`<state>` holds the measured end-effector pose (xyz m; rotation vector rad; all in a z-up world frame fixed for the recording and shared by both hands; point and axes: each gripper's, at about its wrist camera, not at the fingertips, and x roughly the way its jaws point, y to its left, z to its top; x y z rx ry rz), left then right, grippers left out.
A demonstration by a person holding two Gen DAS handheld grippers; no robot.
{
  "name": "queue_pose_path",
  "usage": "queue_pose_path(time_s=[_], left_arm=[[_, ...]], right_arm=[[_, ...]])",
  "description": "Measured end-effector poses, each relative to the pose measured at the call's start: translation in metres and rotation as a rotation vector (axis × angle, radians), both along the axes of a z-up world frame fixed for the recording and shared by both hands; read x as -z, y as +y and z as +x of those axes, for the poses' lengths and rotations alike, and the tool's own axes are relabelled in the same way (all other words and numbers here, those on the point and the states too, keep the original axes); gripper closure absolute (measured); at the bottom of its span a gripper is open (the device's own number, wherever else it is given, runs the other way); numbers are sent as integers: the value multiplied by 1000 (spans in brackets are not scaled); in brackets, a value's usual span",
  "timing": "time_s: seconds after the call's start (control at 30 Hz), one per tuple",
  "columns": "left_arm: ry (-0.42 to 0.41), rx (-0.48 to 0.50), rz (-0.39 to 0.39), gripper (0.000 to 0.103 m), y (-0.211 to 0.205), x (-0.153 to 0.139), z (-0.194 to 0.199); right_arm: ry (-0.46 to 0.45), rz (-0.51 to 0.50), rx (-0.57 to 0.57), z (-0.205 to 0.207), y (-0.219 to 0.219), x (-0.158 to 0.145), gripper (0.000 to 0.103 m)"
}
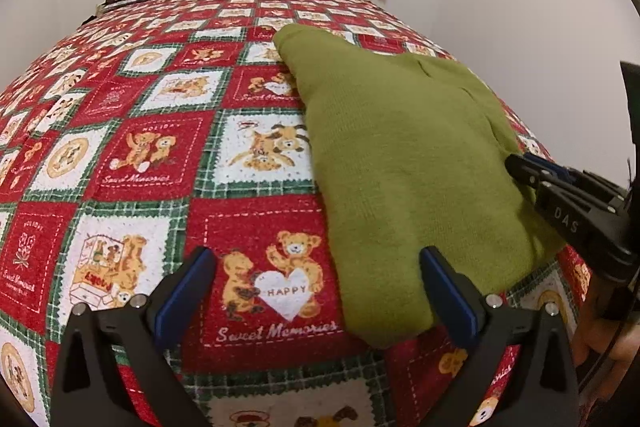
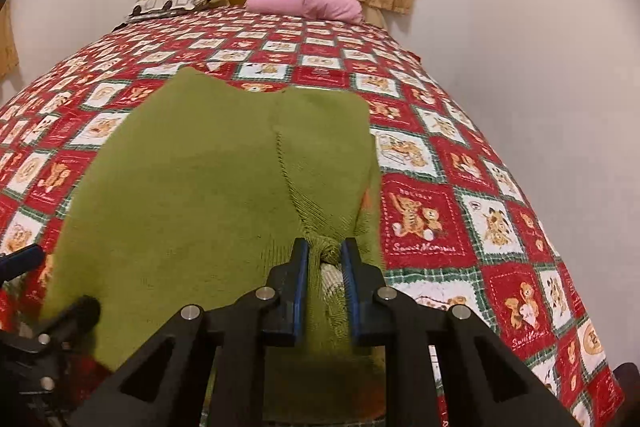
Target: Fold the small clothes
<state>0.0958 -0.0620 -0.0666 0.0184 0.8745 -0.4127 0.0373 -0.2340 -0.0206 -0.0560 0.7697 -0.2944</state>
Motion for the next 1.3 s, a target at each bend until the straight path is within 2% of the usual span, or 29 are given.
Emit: queue_pose_path(time_s=[0.13, 0.33, 0.4, 0.47, 0.53, 0.57, 0.7, 0.8, 0.83, 0.87, 0.9, 0.97, 1.13, 1.23, 1.3], left_arm=[[5, 1, -22, 0, 3, 0, 1], [18, 11, -62, 0, 9, -2, 1], [20, 24, -84, 0, 13, -7, 1], [-11, 34, -87, 1, 18, -18, 1], [-76, 15, -92, 2, 23, -39, 7], [-96, 7, -104, 2, 24, -48, 13], [-122, -42, -110, 2, 15, -70, 49], [-99, -71, -78, 2, -7, -65, 89], [-69, -75, -61, 2, -12, -57, 102], [-38, -78, -52, 2, -16, -48, 109], [-20, -78, -49, 3, -17, -40, 113], [9, -78, -51, 1, -19, -23, 120], [47, -96, -156, 0, -11, -3, 124], [29, -93, -157, 0, -17, -2, 122], [17, -86, -159, 0, -20, -3, 123]], right_arm=[[-21, 157, 42, -18, -20, 1, 86], [-43, 507, 73, -56, -60, 8, 85], [-34, 538, 71, -58, -60, 3, 81], [-40, 520, 63, -60, -57, -12, 74], [-91, 483, 57, -60, -57, -29, 61], [-118, 454, 51, -56, -57, -40, 58], [-105, 386, 22, -20, -60, -54, 57], [-38, 311, 14, 19, -60, -47, 57], [5, 281, -3, 34, -57, -39, 61], [35, 257, -12, 45, -56, -32, 71], [74, 231, -15, 54, -55, -23, 94], [147, 196, -20, 70, -53, -4, 95], [101, 171, -33, 86, -60, 9, 97], [86, 181, -32, 96, -70, 17, 98], [76, 150, -43, 98, -68, 18, 98]])
